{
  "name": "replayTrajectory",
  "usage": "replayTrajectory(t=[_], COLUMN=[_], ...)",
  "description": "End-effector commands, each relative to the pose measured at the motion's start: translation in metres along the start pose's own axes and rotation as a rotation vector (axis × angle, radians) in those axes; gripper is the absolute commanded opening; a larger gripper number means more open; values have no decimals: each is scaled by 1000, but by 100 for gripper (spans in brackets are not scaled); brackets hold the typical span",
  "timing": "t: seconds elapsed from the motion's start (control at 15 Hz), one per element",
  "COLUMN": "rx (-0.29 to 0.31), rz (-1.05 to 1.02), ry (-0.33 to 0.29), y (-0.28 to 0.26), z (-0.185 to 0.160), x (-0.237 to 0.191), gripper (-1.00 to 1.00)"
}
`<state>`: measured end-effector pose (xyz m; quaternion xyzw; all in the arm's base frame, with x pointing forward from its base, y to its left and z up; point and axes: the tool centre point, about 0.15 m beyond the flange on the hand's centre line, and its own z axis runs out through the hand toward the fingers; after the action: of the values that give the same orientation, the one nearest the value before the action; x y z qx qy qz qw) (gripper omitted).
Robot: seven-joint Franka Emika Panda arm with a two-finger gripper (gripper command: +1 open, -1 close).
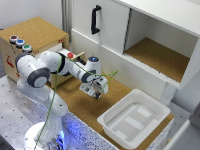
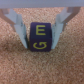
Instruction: Go towards the purple block and grasp it
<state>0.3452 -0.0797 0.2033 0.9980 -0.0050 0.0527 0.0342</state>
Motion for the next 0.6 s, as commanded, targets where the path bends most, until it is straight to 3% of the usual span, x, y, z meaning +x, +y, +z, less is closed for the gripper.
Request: replayTrajectory(t=[0.0, 0.33, 0.47, 0.53], rx=[-64, -88, -87, -113], rz=[64, 75, 105, 126], ry=[23, 147, 170, 197], y=[13, 25, 29, 32], z=[-41, -97, -116, -127], x=[-1, 16, 30, 40], gripper=[-100, -100, -100, -100])
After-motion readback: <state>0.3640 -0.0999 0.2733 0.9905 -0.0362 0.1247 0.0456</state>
